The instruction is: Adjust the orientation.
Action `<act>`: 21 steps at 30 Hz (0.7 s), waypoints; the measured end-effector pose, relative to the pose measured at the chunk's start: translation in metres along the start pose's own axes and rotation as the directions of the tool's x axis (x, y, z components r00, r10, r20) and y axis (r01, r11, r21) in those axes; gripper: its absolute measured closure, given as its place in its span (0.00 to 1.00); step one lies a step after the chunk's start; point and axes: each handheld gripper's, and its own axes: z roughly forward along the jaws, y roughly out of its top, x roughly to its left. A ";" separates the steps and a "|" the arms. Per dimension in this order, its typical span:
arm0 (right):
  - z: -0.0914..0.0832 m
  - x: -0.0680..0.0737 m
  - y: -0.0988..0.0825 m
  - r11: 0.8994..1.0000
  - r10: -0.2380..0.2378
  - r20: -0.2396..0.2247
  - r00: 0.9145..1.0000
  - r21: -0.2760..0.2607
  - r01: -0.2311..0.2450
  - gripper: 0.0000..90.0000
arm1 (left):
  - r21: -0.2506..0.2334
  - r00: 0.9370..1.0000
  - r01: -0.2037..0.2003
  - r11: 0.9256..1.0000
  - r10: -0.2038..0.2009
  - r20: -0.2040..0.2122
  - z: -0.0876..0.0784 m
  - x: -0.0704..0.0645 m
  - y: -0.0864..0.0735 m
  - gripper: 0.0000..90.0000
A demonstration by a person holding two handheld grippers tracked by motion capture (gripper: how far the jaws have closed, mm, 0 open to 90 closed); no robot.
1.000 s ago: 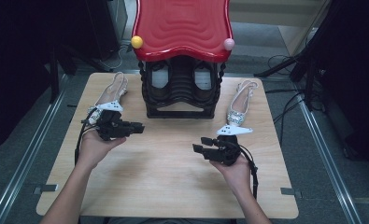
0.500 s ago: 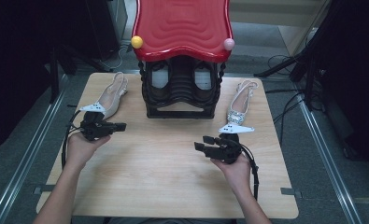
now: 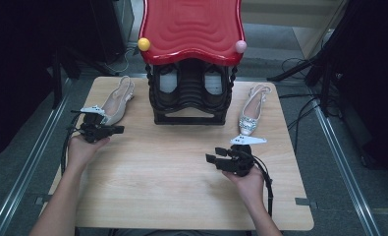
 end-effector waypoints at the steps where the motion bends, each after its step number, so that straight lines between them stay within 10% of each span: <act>1: 0.000 0.000 0.000 1.000 0.000 0.000 1.000 0.000 0.000 0.52 | 0.014 1.000 0.003 1.000 -0.003 -0.008 0.003 0.004 0.001 0.98; 21: -0.019 -0.009 -0.013 0.999 0.032 0.052 0.998 -0.013 -0.032 0.52 | -0.033 0.989 0.132 0.991 -0.133 -0.058 0.002 0.053 -0.008 0.99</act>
